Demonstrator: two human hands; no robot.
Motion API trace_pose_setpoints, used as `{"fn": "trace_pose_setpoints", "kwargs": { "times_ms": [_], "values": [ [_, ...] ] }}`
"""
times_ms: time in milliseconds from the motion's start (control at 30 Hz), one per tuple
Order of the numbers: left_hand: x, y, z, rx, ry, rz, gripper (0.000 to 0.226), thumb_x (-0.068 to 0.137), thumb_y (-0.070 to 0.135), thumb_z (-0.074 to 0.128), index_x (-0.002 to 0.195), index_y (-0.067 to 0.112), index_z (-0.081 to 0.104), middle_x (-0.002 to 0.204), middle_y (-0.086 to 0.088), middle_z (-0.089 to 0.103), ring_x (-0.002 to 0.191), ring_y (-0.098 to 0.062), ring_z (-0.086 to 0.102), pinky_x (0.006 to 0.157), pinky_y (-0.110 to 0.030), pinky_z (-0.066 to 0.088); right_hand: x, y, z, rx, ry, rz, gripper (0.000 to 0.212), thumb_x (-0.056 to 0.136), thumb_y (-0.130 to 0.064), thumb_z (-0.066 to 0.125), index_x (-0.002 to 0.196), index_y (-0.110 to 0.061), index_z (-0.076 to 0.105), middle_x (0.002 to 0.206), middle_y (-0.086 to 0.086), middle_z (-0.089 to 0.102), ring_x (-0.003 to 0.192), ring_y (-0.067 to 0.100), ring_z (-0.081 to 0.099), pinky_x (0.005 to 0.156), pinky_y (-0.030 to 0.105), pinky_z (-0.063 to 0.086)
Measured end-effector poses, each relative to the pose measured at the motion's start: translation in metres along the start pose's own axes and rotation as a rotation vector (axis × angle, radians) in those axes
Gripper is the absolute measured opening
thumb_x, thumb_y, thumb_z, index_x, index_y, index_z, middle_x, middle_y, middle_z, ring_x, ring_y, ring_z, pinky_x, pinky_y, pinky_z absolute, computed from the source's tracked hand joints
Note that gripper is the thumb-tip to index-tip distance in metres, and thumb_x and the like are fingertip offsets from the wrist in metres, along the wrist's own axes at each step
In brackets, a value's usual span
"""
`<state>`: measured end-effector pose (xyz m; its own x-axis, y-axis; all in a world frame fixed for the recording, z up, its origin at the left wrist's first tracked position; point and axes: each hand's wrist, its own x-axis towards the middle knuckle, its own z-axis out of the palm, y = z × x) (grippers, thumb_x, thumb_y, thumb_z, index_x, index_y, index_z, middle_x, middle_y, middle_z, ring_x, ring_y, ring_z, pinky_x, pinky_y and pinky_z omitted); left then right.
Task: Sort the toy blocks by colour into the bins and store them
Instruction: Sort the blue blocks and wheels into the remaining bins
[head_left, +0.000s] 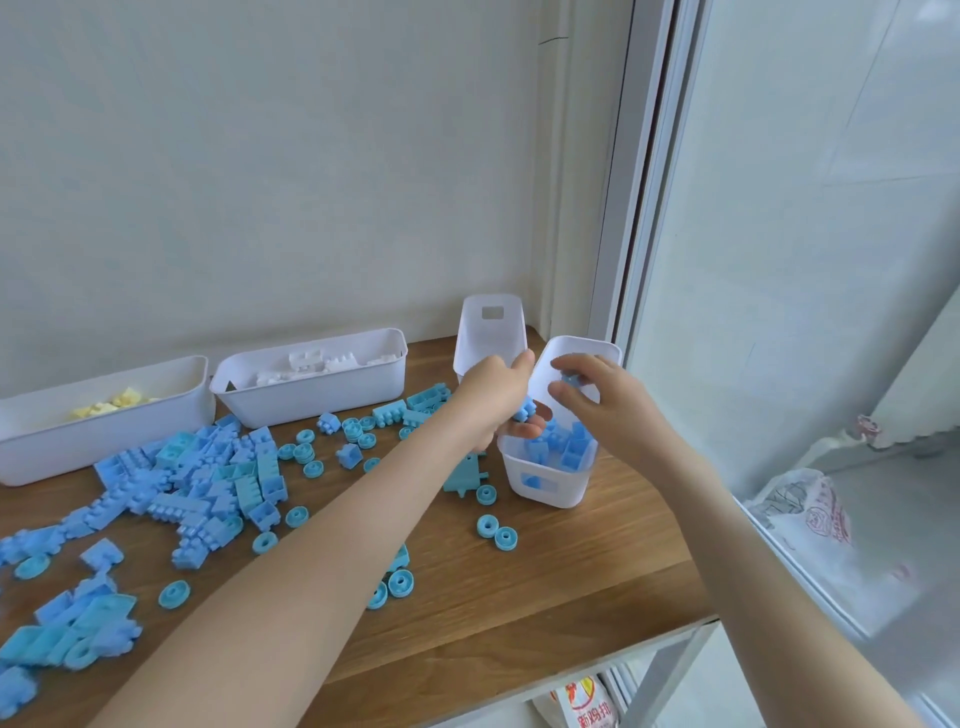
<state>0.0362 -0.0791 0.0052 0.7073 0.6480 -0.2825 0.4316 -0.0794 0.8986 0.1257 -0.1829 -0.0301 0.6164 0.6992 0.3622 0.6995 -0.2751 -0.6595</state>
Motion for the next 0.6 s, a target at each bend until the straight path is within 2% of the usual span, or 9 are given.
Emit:
{"fn": "trace_pose_setpoints", "kwargs": {
  "times_ms": [100, 167, 233, 300, 367, 400, 500, 600],
  "values": [
    [-0.004, 0.001, 0.000, -0.069, -0.042, -0.109, 0.054, 0.097, 0.055, 0.030, 0.118, 0.008, 0.048, 0.095, -0.016, 0.069, 0.061, -0.017, 0.066, 0.048, -0.021, 0.053, -0.008, -0.014, -0.002, 0.118, -0.068, -0.056, 0.031, 0.094, -0.034, 0.049, 0.121, -0.022, 0.057, 0.108, -0.007, 0.060, 0.094, -0.002, 0.052, 0.078, 0.007, 0.040],
    [-0.008, 0.004, -0.001, -0.134, -0.049, -0.144, 0.059, 0.097, 0.057, 0.026, 0.118, 0.008, 0.052, 0.088, -0.013, 0.070, 0.062, -0.019, 0.068, 0.050, -0.025, 0.056, -0.013, -0.023, -0.002, 0.140, -0.137, -0.089, 0.032, 0.090, -0.034, 0.057, 0.120, -0.024, 0.055, 0.096, -0.007, 0.062, 0.089, -0.002, 0.056, 0.075, 0.007, 0.042],
    [-0.013, 0.005, -0.003, -0.232, -0.072, -0.171, 0.061, 0.098, 0.057, 0.023, 0.121, 0.006, 0.048, 0.086, -0.012, 0.071, 0.066, -0.022, 0.070, 0.058, -0.029, 0.059, -0.017, -0.023, -0.001, 0.057, -0.141, -0.130, 0.023, 0.089, -0.028, 0.059, 0.112, -0.024, 0.058, 0.086, -0.010, 0.064, 0.081, -0.004, 0.058, 0.070, 0.008, 0.043],
    [-0.019, 0.009, -0.009, -0.310, -0.133, -0.196, 0.051, 0.100, 0.051, 0.023, 0.126, 0.010, 0.040, 0.096, -0.018, 0.069, 0.075, -0.028, 0.072, 0.066, -0.033, 0.060, -0.018, -0.019, -0.002, -0.031, -0.057, -0.137, 0.015, 0.092, -0.022, 0.055, 0.104, -0.021, 0.063, 0.081, -0.011, 0.064, 0.075, -0.004, 0.058, 0.066, 0.007, 0.043],
    [-0.023, 0.009, -0.018, -0.297, -0.169, -0.196, 0.047, 0.102, 0.040, 0.029, 0.141, 0.013, 0.031, 0.119, -0.023, 0.061, 0.089, -0.034, 0.070, 0.075, -0.037, 0.058, -0.018, -0.016, -0.003, -0.080, -0.023, -0.082, 0.018, 0.094, -0.023, 0.051, 0.108, -0.019, 0.063, 0.087, -0.008, 0.065, 0.074, 0.000, 0.058, 0.067, 0.007, 0.044],
    [-0.024, 0.008, -0.022, -0.253, -0.169, -0.180, 0.047, 0.102, 0.034, 0.031, 0.143, 0.010, 0.030, 0.127, -0.022, 0.057, 0.094, -0.034, 0.068, 0.077, -0.037, 0.058, -0.019, -0.015, -0.003, -0.113, -0.040, -0.049, 0.022, 0.095, -0.025, 0.049, 0.112, -0.019, 0.061, 0.093, -0.005, 0.066, 0.078, 0.003, 0.058, 0.071, 0.010, 0.045],
    [-0.030, 0.000, -0.036, -0.114, -0.107, -0.100, 0.041, 0.101, 0.024, 0.037, 0.136, 0.004, 0.040, 0.127, -0.016, 0.058, 0.096, -0.028, 0.067, 0.075, -0.034, 0.057, -0.019, -0.019, 0.002, -0.246, -0.102, -0.010, 0.030, 0.097, -0.033, 0.043, 0.121, -0.021, 0.057, 0.107, -0.002, 0.066, 0.095, 0.013, 0.059, 0.093, 0.037, 0.047],
    [-0.038, -0.016, -0.060, -0.141, -0.043, -0.083, 0.035, 0.101, 0.016, 0.037, 0.132, 0.001, 0.044, 0.118, -0.017, 0.063, 0.089, -0.026, 0.066, 0.072, -0.030, 0.057, -0.017, -0.033, 0.008, -0.251, -0.090, -0.062, 0.029, 0.096, -0.032, 0.046, 0.121, -0.023, 0.055, 0.111, -0.001, 0.063, 0.101, 0.016, 0.058, 0.098, 0.041, 0.042]
  ]
}}
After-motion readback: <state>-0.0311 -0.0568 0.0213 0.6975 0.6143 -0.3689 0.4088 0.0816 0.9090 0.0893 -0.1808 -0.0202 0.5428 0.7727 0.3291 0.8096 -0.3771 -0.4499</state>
